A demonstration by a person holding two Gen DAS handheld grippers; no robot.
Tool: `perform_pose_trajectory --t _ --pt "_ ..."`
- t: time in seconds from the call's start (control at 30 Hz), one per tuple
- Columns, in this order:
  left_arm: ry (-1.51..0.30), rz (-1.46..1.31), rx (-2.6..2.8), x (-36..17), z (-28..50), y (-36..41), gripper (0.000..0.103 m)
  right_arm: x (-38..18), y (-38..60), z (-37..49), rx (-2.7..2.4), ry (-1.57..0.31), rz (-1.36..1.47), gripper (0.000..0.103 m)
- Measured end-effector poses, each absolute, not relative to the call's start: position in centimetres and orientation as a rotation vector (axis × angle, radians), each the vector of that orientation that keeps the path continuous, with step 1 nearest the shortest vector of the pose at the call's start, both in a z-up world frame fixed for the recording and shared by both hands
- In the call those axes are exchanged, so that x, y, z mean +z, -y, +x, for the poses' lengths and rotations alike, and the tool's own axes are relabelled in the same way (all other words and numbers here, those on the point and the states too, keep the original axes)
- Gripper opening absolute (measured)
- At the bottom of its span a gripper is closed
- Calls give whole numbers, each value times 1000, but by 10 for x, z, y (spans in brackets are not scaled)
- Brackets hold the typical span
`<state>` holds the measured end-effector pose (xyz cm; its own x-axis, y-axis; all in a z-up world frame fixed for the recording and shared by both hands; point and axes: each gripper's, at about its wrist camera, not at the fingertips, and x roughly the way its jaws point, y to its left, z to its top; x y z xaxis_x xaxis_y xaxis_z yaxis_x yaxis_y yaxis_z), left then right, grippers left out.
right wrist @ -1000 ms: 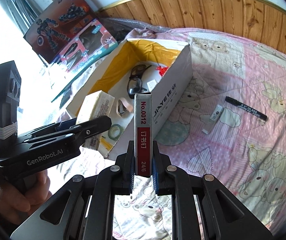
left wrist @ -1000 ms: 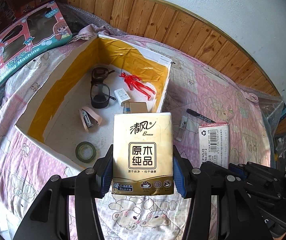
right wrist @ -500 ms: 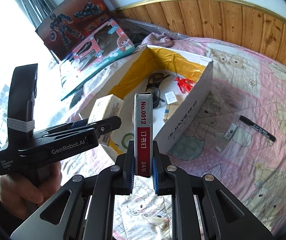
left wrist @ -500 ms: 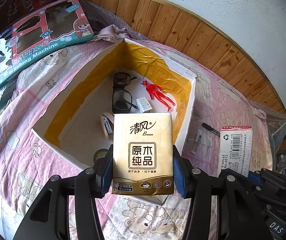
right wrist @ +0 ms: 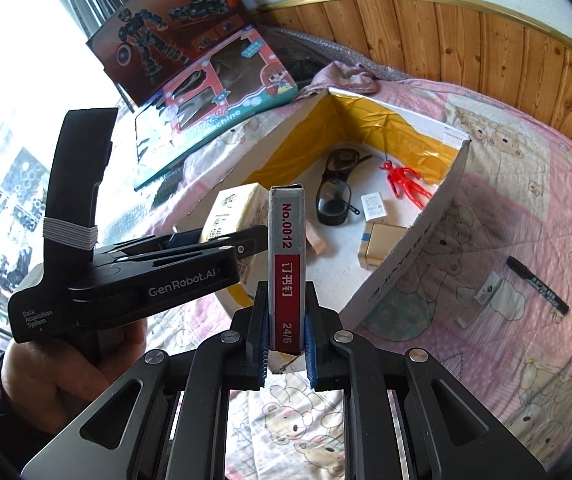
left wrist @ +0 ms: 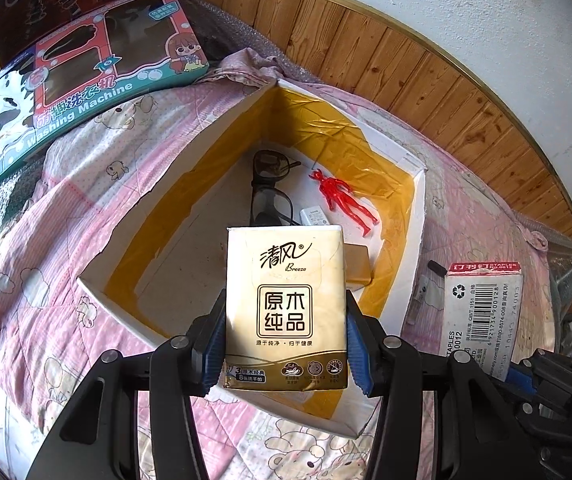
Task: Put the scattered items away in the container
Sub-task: 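Carry the tissue pack and staple box with both tools over the cardboard box, then lower both tools into the box and open them to drop both items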
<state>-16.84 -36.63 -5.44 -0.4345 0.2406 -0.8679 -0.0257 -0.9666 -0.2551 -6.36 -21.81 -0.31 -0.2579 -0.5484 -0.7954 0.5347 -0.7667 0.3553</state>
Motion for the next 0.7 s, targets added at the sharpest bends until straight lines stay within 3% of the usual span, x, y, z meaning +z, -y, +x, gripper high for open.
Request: perform_pose_trajectory --t 0.37,0.7 --pt "347 -1621 2534 -66 -203 391 52 -24 239 -73 -2005 -16 1352 15" --pt "181 -1650 2563 -73 -235 380 52 -38 257 -82 -1961 -73 1379 15"
